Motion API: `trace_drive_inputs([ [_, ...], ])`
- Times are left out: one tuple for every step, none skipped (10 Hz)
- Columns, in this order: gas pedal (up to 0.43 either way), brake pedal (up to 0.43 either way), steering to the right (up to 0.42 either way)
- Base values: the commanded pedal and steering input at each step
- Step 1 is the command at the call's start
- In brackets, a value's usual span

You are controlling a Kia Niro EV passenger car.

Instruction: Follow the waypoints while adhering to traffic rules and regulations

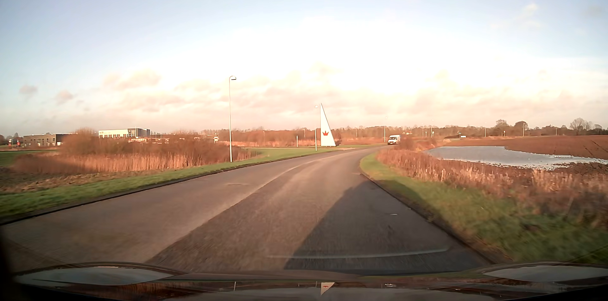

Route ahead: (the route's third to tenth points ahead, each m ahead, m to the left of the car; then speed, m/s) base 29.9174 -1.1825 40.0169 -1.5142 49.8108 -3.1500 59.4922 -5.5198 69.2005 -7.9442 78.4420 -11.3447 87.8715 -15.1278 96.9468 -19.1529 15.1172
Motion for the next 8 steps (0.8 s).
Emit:
trace_drive_inputs([
  [0.13,0.0,0.01],
  [0.118,0.0,0.01],
  [0.118,0.0,0.01],
  [0.11,0.0,0.012],
  [0.098,0.0,0.013],
  [0.087,0.0,0.013],
  [0.087,0.0,0.013],
  [0.087,0.0,0.014],
])
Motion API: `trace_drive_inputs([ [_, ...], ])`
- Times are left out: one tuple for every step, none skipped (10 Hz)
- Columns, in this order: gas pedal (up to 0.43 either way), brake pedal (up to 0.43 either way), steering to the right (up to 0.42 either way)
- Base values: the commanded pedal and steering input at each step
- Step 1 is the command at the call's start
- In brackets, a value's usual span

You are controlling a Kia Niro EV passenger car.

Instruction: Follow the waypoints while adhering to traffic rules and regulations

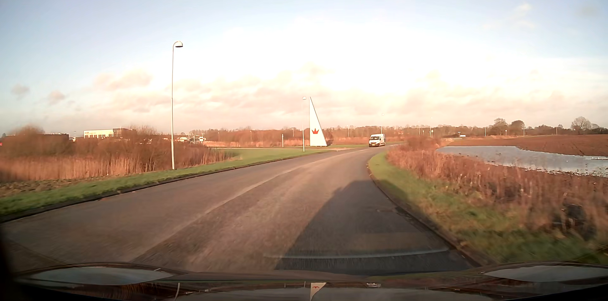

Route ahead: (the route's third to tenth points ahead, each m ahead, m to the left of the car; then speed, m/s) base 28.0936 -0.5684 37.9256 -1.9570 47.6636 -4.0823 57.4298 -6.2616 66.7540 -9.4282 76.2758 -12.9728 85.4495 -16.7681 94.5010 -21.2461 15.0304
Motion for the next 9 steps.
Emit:
trace_drive_inputs([
  [0.079,0.0,0.018],
  [0.079,0.0,0.019],
  [0.079,0.0,0.02],
  [0.079,0.0,0.022],
  [0.087,0.0,0.022],
  [0.098,0.0,0.024],
  [0.098,0.0,0.026],
  [0.11,0.0,0.026],
  [0.13,0.0,0.026],
])
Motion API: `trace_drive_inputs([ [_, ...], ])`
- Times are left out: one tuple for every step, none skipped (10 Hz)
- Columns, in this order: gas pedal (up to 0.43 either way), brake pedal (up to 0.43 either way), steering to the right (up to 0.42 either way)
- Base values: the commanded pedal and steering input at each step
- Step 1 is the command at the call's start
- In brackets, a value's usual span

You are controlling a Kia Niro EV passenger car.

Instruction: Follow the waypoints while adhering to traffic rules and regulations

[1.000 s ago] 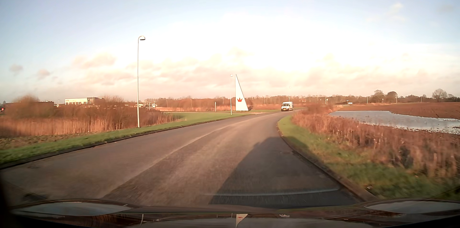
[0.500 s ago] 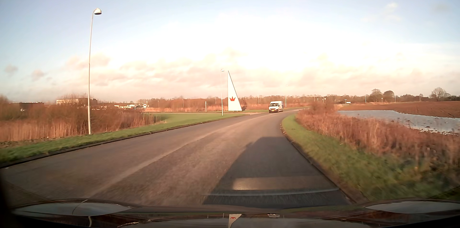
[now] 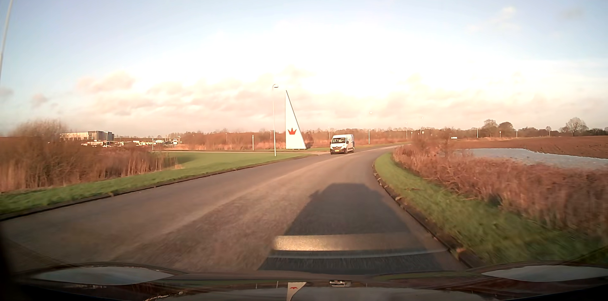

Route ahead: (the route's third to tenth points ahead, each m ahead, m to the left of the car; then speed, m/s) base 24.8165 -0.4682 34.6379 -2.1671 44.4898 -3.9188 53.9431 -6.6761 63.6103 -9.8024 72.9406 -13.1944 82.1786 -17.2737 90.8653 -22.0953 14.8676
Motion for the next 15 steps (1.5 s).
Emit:
trace_drive_inputs([
  [0.13,0.0,0.026],
  [0.138,0.0,0.026],
  [0.138,0.0,0.026],
  [0.138,0.0,0.026],
  [0.138,0.0,0.026],
  [0.138,0.0,0.026],
  [0.13,0.0,0.026],
  [0.118,0.0,0.026],
  [0.118,0.0,0.025],
  [0.118,0.0,0.025],
  [0.118,0.0,0.025],
  [0.118,0.0,0.025],
  [0.118,0.0,0.025],
  [0.118,0.0,0.025],
  [0.118,0.0,0.025],
])
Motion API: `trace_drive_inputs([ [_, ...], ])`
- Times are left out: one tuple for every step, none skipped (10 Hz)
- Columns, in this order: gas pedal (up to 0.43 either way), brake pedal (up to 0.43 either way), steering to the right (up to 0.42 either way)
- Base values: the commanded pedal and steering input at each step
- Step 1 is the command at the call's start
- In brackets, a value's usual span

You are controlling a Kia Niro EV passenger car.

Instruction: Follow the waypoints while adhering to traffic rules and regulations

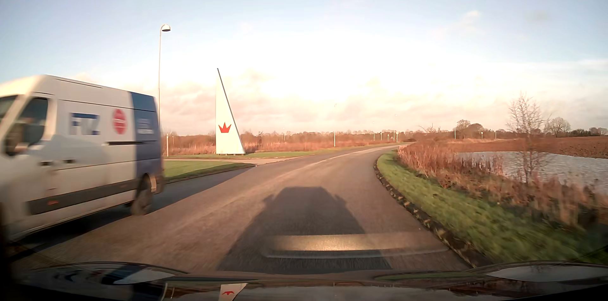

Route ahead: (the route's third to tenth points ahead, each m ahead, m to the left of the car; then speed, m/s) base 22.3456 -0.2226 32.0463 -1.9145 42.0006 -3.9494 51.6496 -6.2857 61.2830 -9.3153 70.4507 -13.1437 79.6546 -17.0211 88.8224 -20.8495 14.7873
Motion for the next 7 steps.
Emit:
trace_drive_inputs([
  [0.118,0.0,0.025],
  [0.118,0.0,0.025],
  [0.118,0.0,0.025],
  [0.118,0.0,0.025],
  [0.118,0.0,0.025],
  [0.13,0.0,0.025],
  [0.13,0.0,0.025],
])
